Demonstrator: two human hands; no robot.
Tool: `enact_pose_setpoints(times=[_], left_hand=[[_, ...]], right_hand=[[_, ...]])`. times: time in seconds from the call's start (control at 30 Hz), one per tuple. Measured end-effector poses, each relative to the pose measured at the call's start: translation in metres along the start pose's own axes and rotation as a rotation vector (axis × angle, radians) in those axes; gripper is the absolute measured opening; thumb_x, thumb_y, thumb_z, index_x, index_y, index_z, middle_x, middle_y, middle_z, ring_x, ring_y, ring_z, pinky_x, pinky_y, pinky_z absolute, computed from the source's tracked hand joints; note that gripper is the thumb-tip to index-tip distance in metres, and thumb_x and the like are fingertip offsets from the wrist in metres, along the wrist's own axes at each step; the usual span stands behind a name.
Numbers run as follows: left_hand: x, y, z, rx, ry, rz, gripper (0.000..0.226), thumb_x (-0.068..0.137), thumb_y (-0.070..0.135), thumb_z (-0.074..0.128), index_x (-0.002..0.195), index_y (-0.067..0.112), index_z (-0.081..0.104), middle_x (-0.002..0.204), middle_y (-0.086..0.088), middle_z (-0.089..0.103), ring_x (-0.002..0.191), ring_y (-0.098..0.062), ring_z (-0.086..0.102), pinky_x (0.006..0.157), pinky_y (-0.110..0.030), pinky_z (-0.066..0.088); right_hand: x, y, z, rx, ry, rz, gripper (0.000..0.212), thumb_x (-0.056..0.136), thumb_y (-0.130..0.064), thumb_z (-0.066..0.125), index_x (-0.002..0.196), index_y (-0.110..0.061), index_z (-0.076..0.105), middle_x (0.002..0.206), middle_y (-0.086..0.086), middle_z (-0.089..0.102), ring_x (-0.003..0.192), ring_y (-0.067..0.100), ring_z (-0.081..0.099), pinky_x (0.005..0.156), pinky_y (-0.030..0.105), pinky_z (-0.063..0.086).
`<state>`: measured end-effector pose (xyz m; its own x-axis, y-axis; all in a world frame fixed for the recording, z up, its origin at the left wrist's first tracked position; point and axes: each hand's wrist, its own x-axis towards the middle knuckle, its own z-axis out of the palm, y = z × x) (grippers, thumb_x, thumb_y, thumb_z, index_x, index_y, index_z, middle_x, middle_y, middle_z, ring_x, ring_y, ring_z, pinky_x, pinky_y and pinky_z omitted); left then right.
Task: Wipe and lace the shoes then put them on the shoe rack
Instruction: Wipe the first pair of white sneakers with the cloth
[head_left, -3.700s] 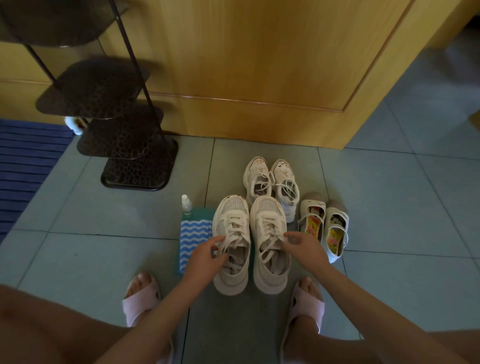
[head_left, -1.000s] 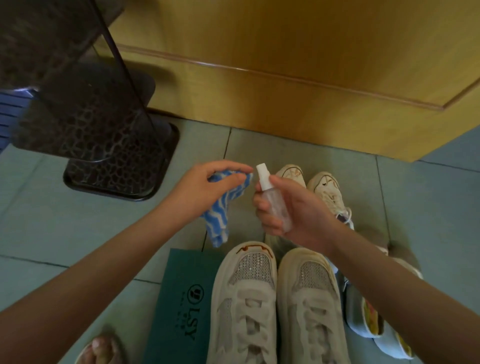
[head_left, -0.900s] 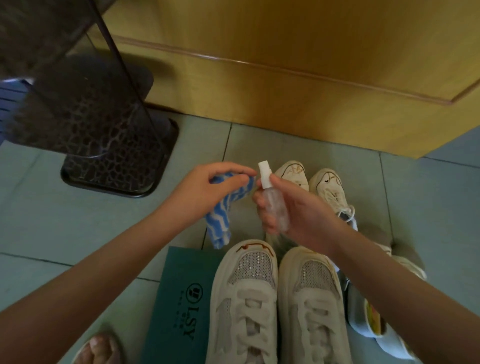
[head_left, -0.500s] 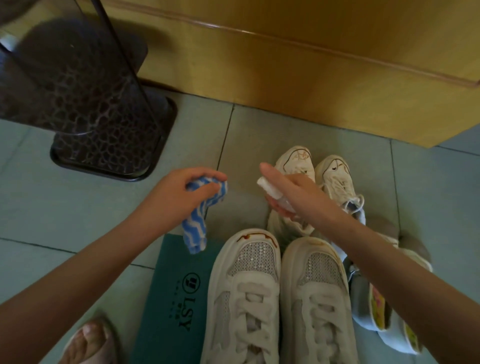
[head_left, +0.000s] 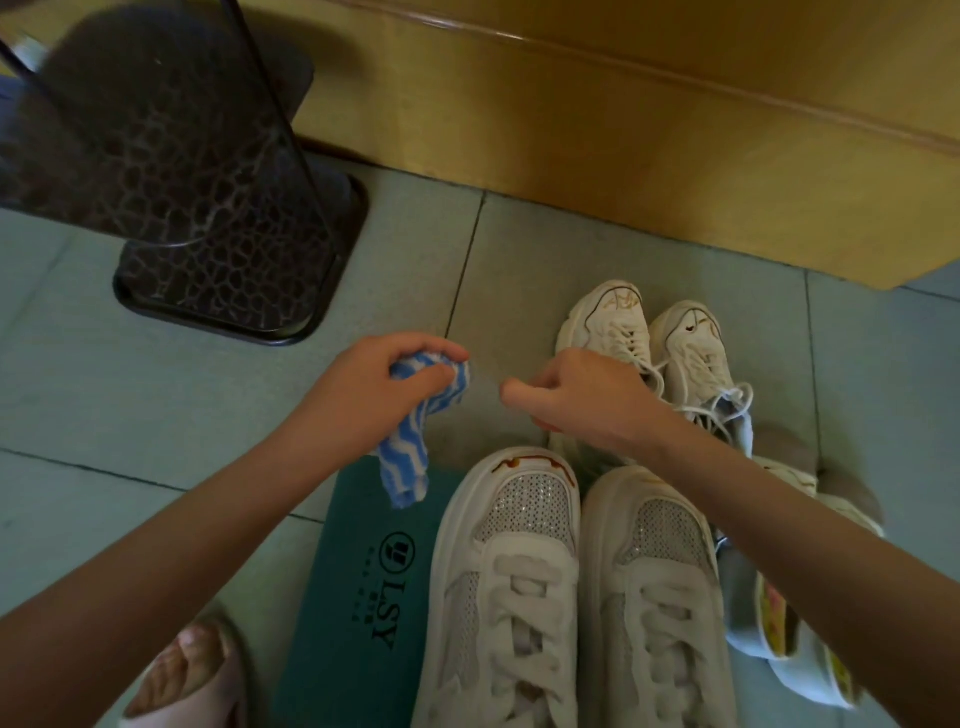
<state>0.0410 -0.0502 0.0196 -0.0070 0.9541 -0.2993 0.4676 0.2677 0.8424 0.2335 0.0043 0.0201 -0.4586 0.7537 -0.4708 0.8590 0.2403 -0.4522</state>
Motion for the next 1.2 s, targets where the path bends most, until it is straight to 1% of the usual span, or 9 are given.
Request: enact_pose_setpoints(times=[0.13,0.23,0.4,0.53,0.63,0.8,0.97,1.1,1.2], left_hand=[[0.0,0.0,0.0,0.019,-0.015,-0.003,0.019,0.088,0.018,0.058,0.099,0.032,0.067,0.105,0.011,0.065,0.095,0.008,0.055,0.079,-0.005,0.039],[0.0,0.0,0.0,0.018,-0.009,-0.006,0.019,0.088,0.018,0.058,0.1,0.031,0.067,0.104,0.012,0.064,0.093,0.011,0.053,0.078,-0.003,0.038],[0.0,0.0,-0.003,0.018,-0.001,0.0,0.02,0.089,0.018,0.058,0.101,0.029,0.067,0.103,0.014,0.064,0.091,0.013,0.052,0.073,0.003,0.037],[-0.001,0.0,-0.003,0.003,-0.008,-0.001,0.019,0.089,0.017,0.058,0.101,0.029,0.067,0.105,0.011,0.064,0.093,0.01,0.054,0.075,0.001,0.038],[-0.001,0.0,-0.004,-0.003,-0.005,-0.008,0.019,0.089,0.018,0.057,0.101,0.029,0.067,0.109,0.01,0.064,0.097,0.004,0.055,0.081,-0.005,0.038],[-0.001,0.0,-0.004,-0.007,0.005,-0.009,0.019,0.089,0.017,0.058,0.099,0.031,0.066,0.105,0.011,0.063,0.093,0.009,0.054,0.08,-0.006,0.038],[-0.001,-0.003,-0.004,0.01,0.013,-0.022,0.019,0.088,0.017,0.058,0.099,0.031,0.066,0.109,0.006,0.065,0.103,-0.006,0.058,0.092,-0.023,0.043],[-0.003,-0.003,-0.005,0.008,0.006,-0.035,0.019,0.088,0.018,0.058,0.1,0.03,0.066,0.108,0.006,0.065,0.102,-0.005,0.057,0.085,-0.015,0.042],[-0.004,-0.003,-0.003,0.005,-0.001,-0.039,0.019,0.088,0.018,0.058,0.101,0.03,0.066,0.108,0.007,0.064,0.098,-0.002,0.057,0.081,-0.01,0.04]], right_hand=[[0.0,0.004,0.003,0.046,0.006,-0.045,0.049,0.09,-0.053,0.044,0.06,-0.015,0.054,0.055,0.001,0.044,0.051,0.015,0.038,0.047,0.024,0.029],[0.001,0.006,-0.001,0.187,-0.017,-0.056,0.054,0.09,-0.055,0.042,0.054,-0.016,0.05,0.051,0.0,0.046,0.044,0.013,0.036,0.05,0.024,0.032],[0.002,0.013,-0.001,0.253,-0.104,-0.016,0.05,0.086,-0.049,0.047,0.047,-0.019,0.051,0.04,-0.006,0.046,0.041,0.012,0.038,0.057,0.027,0.038],[0.005,0.016,0.001,0.286,-0.063,-0.004,0.054,0.089,-0.045,0.046,0.04,-0.021,0.045,0.034,-0.006,0.043,0.039,0.013,0.036,0.059,0.03,0.04],[0.006,0.01,0.0,0.196,-0.079,-0.028,0.057,0.089,-0.057,0.042,0.047,-0.019,0.047,0.043,-0.006,0.044,0.041,0.012,0.035,0.053,0.025,0.035],[0.011,-0.003,0.003,-0.082,-0.058,-0.08,0.058,0.087,-0.063,0.039,0.051,-0.018,0.041,0.048,-0.003,0.038,0.044,0.014,0.031,0.046,0.024,0.025],[0.009,-0.003,0.005,-0.246,-0.035,-0.157,0.055,0.086,-0.061,0.037,0.051,-0.018,0.041,0.046,-0.004,0.034,0.043,0.013,0.03,0.045,0.024,0.023],[0.007,0.002,0.003,-0.167,-0.032,-0.151,0.052,0.091,-0.056,0.038,0.055,-0.019,0.043,0.048,-0.005,0.033,0.044,0.012,0.029,0.044,0.023,0.023],[0.008,0.001,0.002,-0.169,-0.021,-0.149,0.055,0.089,-0.062,0.036,0.053,-0.019,0.036,0.048,-0.003,0.03,0.045,0.013,0.028,0.045,0.025,0.021]])
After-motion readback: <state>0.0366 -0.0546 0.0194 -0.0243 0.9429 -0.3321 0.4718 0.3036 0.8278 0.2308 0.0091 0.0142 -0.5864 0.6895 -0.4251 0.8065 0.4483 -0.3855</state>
